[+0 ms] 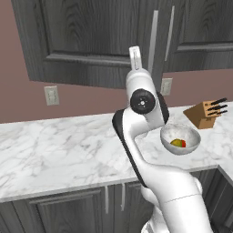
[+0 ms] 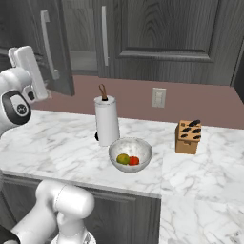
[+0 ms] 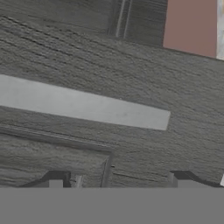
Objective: Open the cabinet. Pick the apple and orange from the cabinet and place them into the bowl. Then close the cabinet.
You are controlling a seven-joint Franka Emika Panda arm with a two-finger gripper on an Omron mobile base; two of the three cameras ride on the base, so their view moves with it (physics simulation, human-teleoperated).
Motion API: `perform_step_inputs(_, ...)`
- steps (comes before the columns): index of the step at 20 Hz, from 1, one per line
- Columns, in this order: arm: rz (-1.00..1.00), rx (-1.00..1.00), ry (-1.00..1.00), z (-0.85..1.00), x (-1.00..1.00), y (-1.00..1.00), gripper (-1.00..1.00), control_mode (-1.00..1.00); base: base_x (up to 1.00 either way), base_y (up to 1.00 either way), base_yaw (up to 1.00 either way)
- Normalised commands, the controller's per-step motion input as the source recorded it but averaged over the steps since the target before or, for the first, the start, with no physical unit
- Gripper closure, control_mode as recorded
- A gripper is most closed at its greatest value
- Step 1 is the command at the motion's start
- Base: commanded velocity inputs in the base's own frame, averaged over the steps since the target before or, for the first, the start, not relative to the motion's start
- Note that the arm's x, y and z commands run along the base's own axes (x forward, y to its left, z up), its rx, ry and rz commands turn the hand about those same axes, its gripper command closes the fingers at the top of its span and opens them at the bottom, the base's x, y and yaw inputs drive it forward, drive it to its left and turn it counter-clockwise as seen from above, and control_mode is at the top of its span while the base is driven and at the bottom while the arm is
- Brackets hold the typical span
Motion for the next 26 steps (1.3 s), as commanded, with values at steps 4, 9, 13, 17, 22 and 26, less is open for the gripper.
perform_step_inputs(4, 0.01, 0.0, 0.0, 0.0, 0.57, -0.33, -1.0, -1.0, 0.0, 0.0, 0.0)
perform_step_inputs(9, 0.0, 0.0, 0.0, 0.0, 0.51, -0.32, -1.0, -1.0, 0.0, 0.0, 0.0)
perform_step_inputs(13, 0.0, 0.0, 0.0, 0.0, 0.48, -0.32, -1.0, -1.0, 0.0, 0.0, 0.0)
perform_step_inputs(17, 0.0, 0.0, 0.0, 0.0, 0.5, -0.32, -1.0, -1.0, 0.0, 0.0, 0.0)
perform_step_inputs(22, 0.0, 0.0, 0.0, 0.0, 0.48, -0.31, -1.0, -1.0, 0.0, 0.0, 0.0)
perform_step_inputs(26, 0.02, 0.0, -0.03, 0.0, 0.39, -0.21, -1.0, -1.0, 0.0, 0.0, 0.0)
